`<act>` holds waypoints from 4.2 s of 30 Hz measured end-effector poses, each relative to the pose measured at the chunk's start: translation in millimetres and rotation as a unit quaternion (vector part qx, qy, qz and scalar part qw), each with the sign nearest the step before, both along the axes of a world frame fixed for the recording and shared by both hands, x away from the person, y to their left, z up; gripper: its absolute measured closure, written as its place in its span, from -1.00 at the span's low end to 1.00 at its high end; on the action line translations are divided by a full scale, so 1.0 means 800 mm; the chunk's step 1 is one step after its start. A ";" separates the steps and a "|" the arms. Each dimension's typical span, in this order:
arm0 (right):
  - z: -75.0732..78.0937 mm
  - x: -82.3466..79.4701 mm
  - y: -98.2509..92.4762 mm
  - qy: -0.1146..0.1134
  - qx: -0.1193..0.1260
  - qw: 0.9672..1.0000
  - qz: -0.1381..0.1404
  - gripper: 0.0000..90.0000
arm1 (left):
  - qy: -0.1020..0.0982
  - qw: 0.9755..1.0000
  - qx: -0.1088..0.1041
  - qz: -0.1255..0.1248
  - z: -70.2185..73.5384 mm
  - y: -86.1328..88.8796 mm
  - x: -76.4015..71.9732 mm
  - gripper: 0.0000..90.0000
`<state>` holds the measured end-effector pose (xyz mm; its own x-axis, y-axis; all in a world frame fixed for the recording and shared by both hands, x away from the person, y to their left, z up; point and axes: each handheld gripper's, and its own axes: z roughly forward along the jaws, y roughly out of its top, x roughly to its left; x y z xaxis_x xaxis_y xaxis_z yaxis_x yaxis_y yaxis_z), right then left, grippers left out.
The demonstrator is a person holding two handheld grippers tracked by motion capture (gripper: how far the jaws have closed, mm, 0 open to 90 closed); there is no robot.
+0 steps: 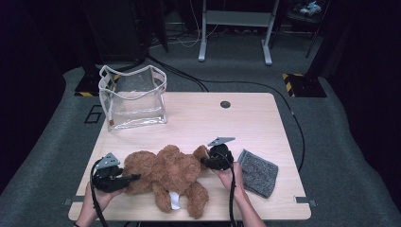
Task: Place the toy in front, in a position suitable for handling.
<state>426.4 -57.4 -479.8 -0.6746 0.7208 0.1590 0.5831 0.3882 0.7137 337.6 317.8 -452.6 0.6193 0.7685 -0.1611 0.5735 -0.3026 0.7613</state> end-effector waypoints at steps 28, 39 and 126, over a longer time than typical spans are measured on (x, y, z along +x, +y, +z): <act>0.074 0.063 -0.073 -0.048 -0.018 0.995 -0.087 0.55 | -0.023 0.999 -0.029 -0.031 0.034 -0.068 0.113 0.39; 0.072 0.086 -0.088 -0.045 -0.027 0.992 -0.114 0.55 | -0.014 0.999 -0.025 -0.031 0.032 -0.090 0.143 0.39; 0.023 0.114 -0.123 0.010 -0.028 0.986 -0.162 -0.69 | -0.027 0.999 -0.013 0.034 0.013 -0.087 0.155 -0.66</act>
